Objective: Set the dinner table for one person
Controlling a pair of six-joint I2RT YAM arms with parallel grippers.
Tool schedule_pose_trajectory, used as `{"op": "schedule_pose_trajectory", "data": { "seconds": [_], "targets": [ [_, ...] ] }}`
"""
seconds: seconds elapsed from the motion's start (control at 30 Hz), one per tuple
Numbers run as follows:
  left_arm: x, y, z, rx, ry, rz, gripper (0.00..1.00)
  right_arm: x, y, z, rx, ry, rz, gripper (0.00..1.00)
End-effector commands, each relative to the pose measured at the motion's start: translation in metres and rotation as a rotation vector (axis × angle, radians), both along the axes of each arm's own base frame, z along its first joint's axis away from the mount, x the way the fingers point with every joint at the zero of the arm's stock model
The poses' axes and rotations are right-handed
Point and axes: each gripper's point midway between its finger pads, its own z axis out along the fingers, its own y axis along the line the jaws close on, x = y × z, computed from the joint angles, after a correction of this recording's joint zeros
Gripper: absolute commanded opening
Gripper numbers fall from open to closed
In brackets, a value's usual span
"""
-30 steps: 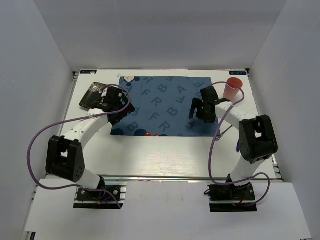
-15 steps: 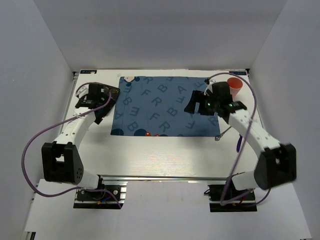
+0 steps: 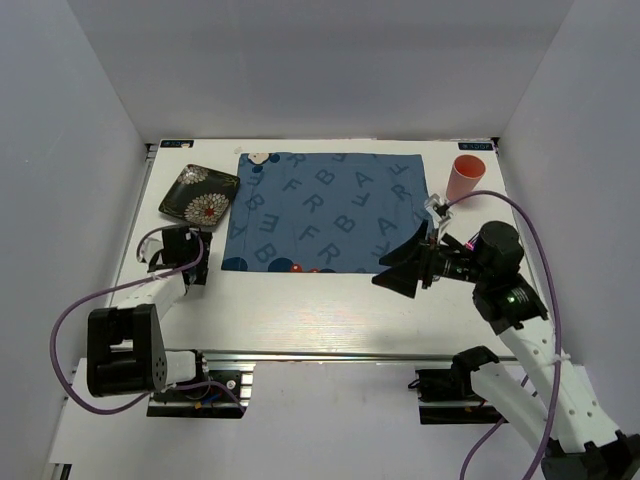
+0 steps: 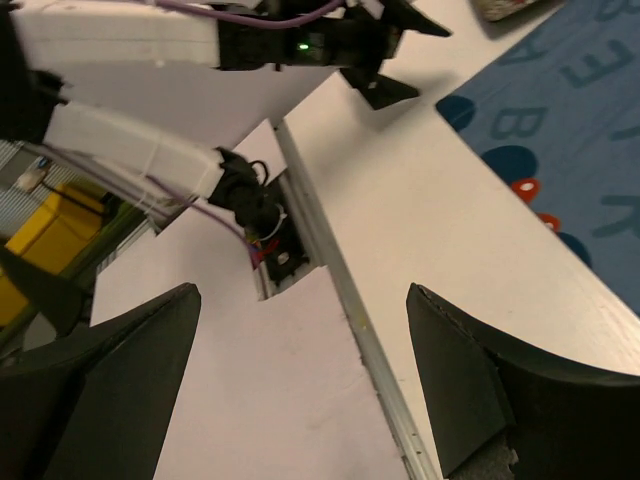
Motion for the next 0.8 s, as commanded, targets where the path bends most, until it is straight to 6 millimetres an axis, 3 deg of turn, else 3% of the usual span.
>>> {"op": "schedule_pose_trajectory", "data": {
  "seconds": [0.0, 0.13, 0.23, 0.37, 0.43, 0.57, 0.7, 0.77],
  "targets": [
    [0.035, 0.004, 0.040, -0.039, -0.272, 0.071, 0.98, -0.025, 0.001, 0.003, 0.048, 0.017, 0.097, 0.89],
    [0.054, 0.001, 0.030, -0.054, -0.329, 0.054, 0.98, -0.040, -0.002, 0.000, 0.056, 0.010, 0.129, 0.89],
    [0.067, -0.005, 0.027, -0.086, -0.369, 0.032, 0.98, -0.043, -0.002, -0.003, 0.051, 0.006, 0.134, 0.89],
    [0.077, -0.005, 0.002, -0.104, -0.321, 0.057, 0.95, -0.045, -0.003, -0.004, 0.049, 0.003, 0.145, 0.89],
    [0.086, -0.001, 0.002, -0.093, -0.311, 0.076, 0.94, -0.044, -0.003, -0.004, 0.050, -0.003, 0.135, 0.89],
    [0.104, -0.001, -0.009, -0.095, -0.283, 0.071, 0.84, -0.043, -0.002, -0.006, 0.058, 0.008, 0.134, 0.89],
    [0.107, 0.005, -0.021, -0.073, -0.253, 0.095, 0.72, -0.039, -0.001, -0.009, 0.050, 0.031, 0.127, 0.89],
    [0.110, 0.008, -0.023, -0.058, -0.244, 0.103, 0.72, -0.038, -0.001, -0.010, 0.049, 0.029, 0.125, 0.89]
  ]
}}
